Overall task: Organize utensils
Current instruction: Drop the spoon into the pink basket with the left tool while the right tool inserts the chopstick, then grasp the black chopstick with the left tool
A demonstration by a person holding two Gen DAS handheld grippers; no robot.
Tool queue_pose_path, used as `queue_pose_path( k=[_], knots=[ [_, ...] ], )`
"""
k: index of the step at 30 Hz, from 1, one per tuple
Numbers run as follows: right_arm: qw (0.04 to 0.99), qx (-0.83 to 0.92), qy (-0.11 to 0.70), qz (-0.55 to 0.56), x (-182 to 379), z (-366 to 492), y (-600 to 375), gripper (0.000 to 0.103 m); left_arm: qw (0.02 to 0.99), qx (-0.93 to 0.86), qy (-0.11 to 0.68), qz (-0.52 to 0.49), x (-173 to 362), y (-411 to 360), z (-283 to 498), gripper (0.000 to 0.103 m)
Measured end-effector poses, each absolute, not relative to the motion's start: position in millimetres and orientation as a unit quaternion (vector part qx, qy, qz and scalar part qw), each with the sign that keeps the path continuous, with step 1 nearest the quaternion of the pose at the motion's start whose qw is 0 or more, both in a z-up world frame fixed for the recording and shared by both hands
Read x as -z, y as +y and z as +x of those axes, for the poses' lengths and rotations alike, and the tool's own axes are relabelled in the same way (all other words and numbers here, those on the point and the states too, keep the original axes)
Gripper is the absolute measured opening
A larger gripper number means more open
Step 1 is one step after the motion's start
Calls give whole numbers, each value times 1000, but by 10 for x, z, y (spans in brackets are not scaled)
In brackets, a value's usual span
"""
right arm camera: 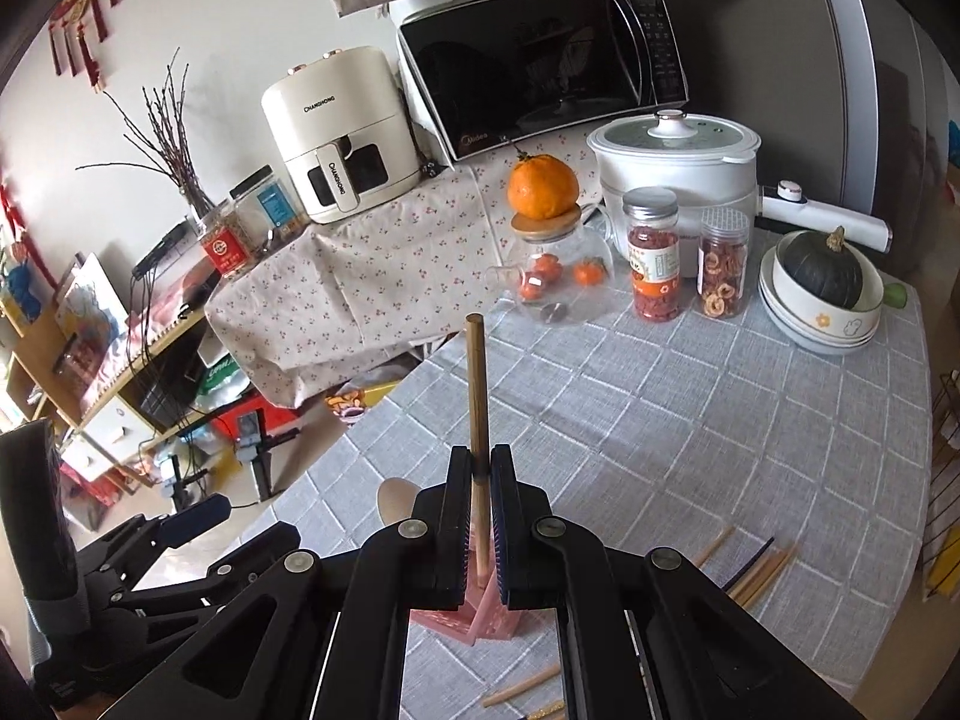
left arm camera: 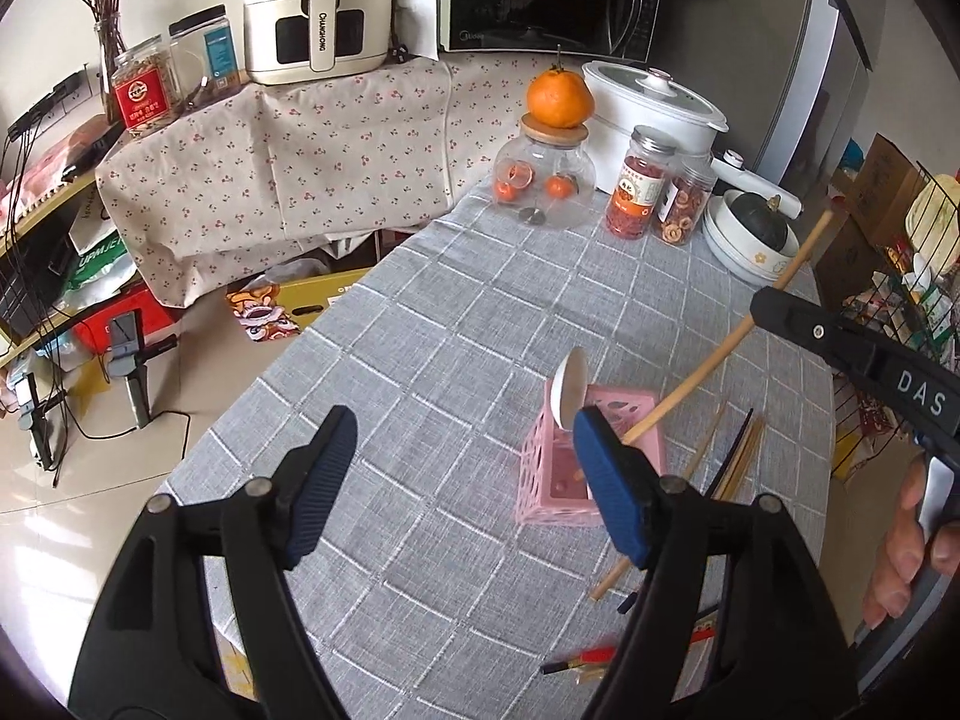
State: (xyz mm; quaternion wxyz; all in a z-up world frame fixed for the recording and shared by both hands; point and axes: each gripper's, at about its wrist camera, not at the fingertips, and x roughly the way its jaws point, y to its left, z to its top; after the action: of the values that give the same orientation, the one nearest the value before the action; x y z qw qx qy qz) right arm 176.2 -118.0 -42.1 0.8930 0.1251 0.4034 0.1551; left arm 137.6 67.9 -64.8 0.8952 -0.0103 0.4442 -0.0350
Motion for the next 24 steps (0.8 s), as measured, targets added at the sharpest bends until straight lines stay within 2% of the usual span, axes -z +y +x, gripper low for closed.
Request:
queue_pose_path(
  k=[2,5,7,8,13,24],
  knots=[
    [887,-160,411,138,422,1762,-1216,10,892,43,451,-10,661,655,1371,75],
    [888,-163,406,145,323,1681,-1310,27,883,60,465,-20,692,616,1351,75],
    [891,-162,399,146,236,1593,-1386,45,875,75,477,-24,718,568,1324,76],
    [892,-160,397,146,205,1543,-1433,48,872,83,482,-25,730,540,1303,76],
    [886,-122,428,127,237,1313,-1743,60,854,125,505,-7,815,340,1170,80],
    [826,-25,547,137,826,741,-2599,67,788,205,577,70,1251,-257,784,81]
  ],
)
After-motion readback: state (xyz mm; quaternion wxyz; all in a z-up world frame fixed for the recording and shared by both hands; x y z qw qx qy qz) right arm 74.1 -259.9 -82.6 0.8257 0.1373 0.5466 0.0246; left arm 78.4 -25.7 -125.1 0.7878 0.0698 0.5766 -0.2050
